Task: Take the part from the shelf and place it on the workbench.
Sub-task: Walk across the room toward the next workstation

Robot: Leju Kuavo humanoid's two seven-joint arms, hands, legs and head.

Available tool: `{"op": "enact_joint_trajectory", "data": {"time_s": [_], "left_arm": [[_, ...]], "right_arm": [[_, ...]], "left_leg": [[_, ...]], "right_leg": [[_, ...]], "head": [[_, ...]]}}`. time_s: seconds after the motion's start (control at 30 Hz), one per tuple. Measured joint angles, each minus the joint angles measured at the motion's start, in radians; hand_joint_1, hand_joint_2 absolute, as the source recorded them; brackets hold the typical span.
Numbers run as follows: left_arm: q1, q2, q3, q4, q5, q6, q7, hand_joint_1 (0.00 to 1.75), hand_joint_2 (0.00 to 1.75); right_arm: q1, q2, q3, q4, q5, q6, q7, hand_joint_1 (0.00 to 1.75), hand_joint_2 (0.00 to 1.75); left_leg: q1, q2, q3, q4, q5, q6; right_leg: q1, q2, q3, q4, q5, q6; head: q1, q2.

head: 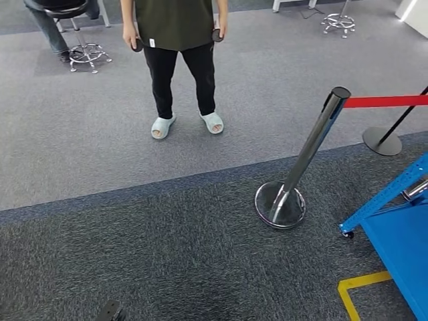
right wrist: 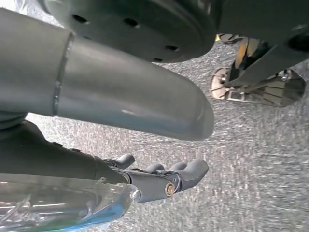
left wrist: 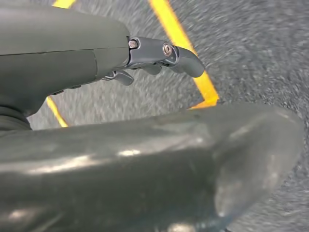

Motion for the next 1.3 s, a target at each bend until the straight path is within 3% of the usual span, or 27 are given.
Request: {"op": "enact_joint_trajectory", "data": {"time_s": [0.07,0.1,0.17,0.2,0.27,0.33,0.4,0.43,0.47,0.53,0.6,0.63,0.77,0.83,0.9,0.93,0.97,1.03,1.07,1.13,1.17,1.23,1.3], "left_arm": [[-0.001,-0.002,-0.022,0.0,-0.03,0.015,0.002,0.0,0.0],[-0.001,-0.002,-0.032,0.0,-0.038,0.021,0.008,0.0,0.0],[-0.004,-0.003,-0.043,0.0,-0.037,0.027,0.026,0.0,0.0],[-0.005,-0.003,-0.045,0.0,-0.032,0.029,0.035,0.0,0.0],[-0.006,-0.003,-0.046,0.0,-0.022,0.032,0.052,0.0,0.0],[-0.002,-0.002,-0.047,0.0,-0.027,0.038,0.066,0.0,0.0],[0.003,-0.002,-0.05,0.0,-0.03,0.041,0.077,0.0,0.0],[0.005,-0.001,-0.052,0.0,-0.023,0.036,0.081,0.0,0.0],[0.005,0.0,-0.052,0.0,-0.014,0.03,0.081,0.0,0.0],[0.004,0.002,-0.051,0.0,-0.001,0.015,0.078,0.0,0.0],[0.003,0.003,-0.051,0.0,0.003,0.009,0.076,0.0,0.0],[0.003,0.003,-0.051,0.0,0.004,0.007,0.076,0.0,0.0],[0.002,0.003,-0.051,0.0,0.006,0.007,0.075,0.0,0.0],[0.003,0.003,-0.05,0.0,0.008,0.015,0.07,0.0,0.0],[0.007,0.003,-0.049,0.0,0.004,0.026,0.064,0.0,0.0],[0.009,0.002,-0.049,0.0,0.001,0.028,0.064,0.0,0.0],[0.01,0.002,-0.049,0.0,0.0,0.029,0.064,0.0,0.0],[0.009,0.001,-0.049,0.0,-0.001,0.029,0.063,0.0,0.0],[0.009,0.001,-0.049,0.0,-0.002,0.029,0.063,0.0,0.0],[0.008,-0.001,-0.049,0.0,-0.003,0.029,0.062,0.0,0.0],[0.008,-0.001,-0.05,0.0,-0.003,0.029,0.062,0.0,0.0],[0.004,-0.003,-0.05,0.0,-0.003,0.029,0.062,0.0,0.0],[0.002,-0.003,-0.05,0.0,-0.003,0.029,0.061,0.0,0.0]], "right_arm": [[-0.003,0.0,0.0,0.0,0.006,0.001,-0.001,0.0,0.0],[-0.005,0.0,0.0,0.0,0.008,0.001,-0.002,0.0,0.0],[-0.006,0.0,0.0,0.0,0.009,0.001,-0.003,0.0,0.0],[-0.004,0.0,0.0,0.0,0.009,0.0,-0.002,0.0,0.0],[-0.006,0.0,-0.001,0.0,0.009,0.0,-0.001,0.0,0.0],[-0.009,0.0,-0.001,0.0,0.009,0.0,0.001,0.0,0.0],[-0.008,0.0,-0.001,0.0,0.01,0.0,0.004,0.0,0.0],[-0.006,0.0,-0.002,0.0,0.01,0.0,0.005,0.0,0.0],[-0.005,0.0,-0.002,0.0,0.01,0.0,0.007,0.0,0.0],[-0.006,0.0,-0.002,0.0,0.01,0.0,0.006,0.0,0.0],[-0.007,0.0,-0.002,0.0,0.01,0.0,0.003,0.0,0.0],[-0.007,0.0,-0.002,0.0,0.01,0.0,0.002,0.0,0.0],[-0.005,0.0,-0.002,0.0,0.011,-0.003,-0.002,0.0,0.0],[-0.002,0.0,-0.002,0.0,0.011,-0.034,-0.025,0.0,0.0],[-0.002,0.0,-0.003,0.0,0.011,-0.064,-0.045,0.0,0.0],[-0.002,0.0,-0.003,0.0,0.011,-0.066,-0.045,0.0,0.0],[-0.001,0.0,-0.003,0.0,0.011,-0.067,-0.045,0.0,0.0],[0.003,0.0,-0.003,0.0,0.011,-0.068,-0.046,0.0,0.0],[0.003,0.0,-0.003,0.0,0.011,-0.068,-0.046,0.0,0.0],[0.0,0.0,-0.004,0.0,0.011,-0.069,-0.047,0.0,0.0],[-0.001,0.0,-0.004,0.0,0.011,-0.07,-0.048,0.0,0.0],[0.0,0.0,-0.004,0.0,0.011,-0.071,-0.048,0.0,0.0],[0.0,0.0,-0.005,0.0,0.01,-0.071,-0.048,0.0,0.0]], "left_leg": [[-0.005,0.02,0.008,0.001,-0.008,-0.01],[-0.006,0.029,0.011,0.0,-0.009,-0.015],[-0.003,0.043,0.017,-0.004,-0.011,-0.027],[0.0,0.033,0.018,-0.001,-0.016,-0.034],[0.003,-0.013,-0.006,0.054,-0.054,-0.043],[0.003,-0.052,-0.068,0.177,-0.113,-0.044],[0.003,-0.06,-0.121,0.265,-0.132,-0.043],[0.003,-0.062,-0.125,0.26,-0.113,-0.042],[0.004,-0.066,-0.11,0.219,-0.078,-0.041],[0.009,-0.111,-0.052,0.085,-0.009,-0.041],[0.014,-0.153,-0.016,0.005,0.013,-0.04],[0.014,-0.159,-0.014,-0.004,0.01,-0.038],[0.011,-0.151,-0.013,-0.003,0.011,-0.033],[0.007,-0.111,-0.01,-0.007,0.013,-0.013],[0.001,-0.057,-0.007,-0.011,0.014,0.006],[-0.001,-0.04,-0.006,-0.01,0.012,0.007],[-0.002,-0.025,-0.004,-0.01,0.01,0.007],[-0.002,0.0,0.004,-0.01,0.004,0.003],[-0.004,0.012,0.009,-0.01,0.0,-0.001],[-0.008,0.03,0.018,-0.009,-0.007,-0.012],[-0.009,0.039,0.022,-0.01,-0.009,-0.017],[-0.006,0.049,0.029,-0.013,-0.013,-0.029],[-0.002,0.009,0.018,0.018,-0.039,-0.041]], "right_leg": [[0.005,-0.033,0.06,-0.103,0.032,-0.007],[0.008,-0.039,0.069,-0.121,0.034,-0.011],[0.011,-0.016,0.067,-0.124,0.038,-0.022],[0.01,-0.005,0.068,-0.128,0.041,-0.028],[0.005,0.018,0.073,-0.136,0.046,-0.04],[0.004,0.042,0.071,-0.137,0.048,-0.046],[0.005,0.071,0.071,-0.137,0.048,-0.048],[0.004,0.087,0.071,-0.137,0.048,-0.047],[0.003,0.103,0.071,-0.137,0.049,-0.045],[0.002,0.133,0.07,-0.133,0.05,-0.038],[0.001,0.155,0.063,-0.131,0.051,-0.027],[0.002,0.161,0.06,-0.131,0.051,-0.023],[-0.002,0.169,0.058,-0.136,0.054,-0.017],[-0.002,0.11,0.012,-0.052,0.006,-0.003],[-0.001,0.039,-0.065,0.101,-0.069,0.008],[-0.001,0.034,-0.084,0.142,-0.081,0.008],[-0.001,0.03,-0.084,0.147,-0.073,0.008],[0.0,0.014,-0.023,0.042,-0.015,0.005],[0.003,-0.01,0.017,-0.03,0.012,0.001],[0.008,-0.041,0.069,-0.118,0.037,-0.008],[0.011,-0.043,0.073,-0.128,0.036,-0.013],[0.011,-0.018,0.071,-0.133,0.039,-0.024],[0.006,0.006,0.075,-0.141,0.044,-0.035]], "head": [[-0.002,0.0],[-0.003,0.0],[-0.004,0.0],[-0.005,0.0],[-0.009,0.0],[-0.014,0.0],[-0.015,0.0],[-0.015,0.0],[-0.015,0.0],[-0.016,0.0],[-0.017,0.0],[-0.017,0.0],[-0.017,0.0],[-0.011,0.0],[-0.005,0.0],[-0.005,0.0],[-0.005,0.0],[-0.005,0.0],[-0.004,0.0],[-0.006,0.0],[-0.006,0.0],[-0.006,0.0],[-0.01,0.0]]}}
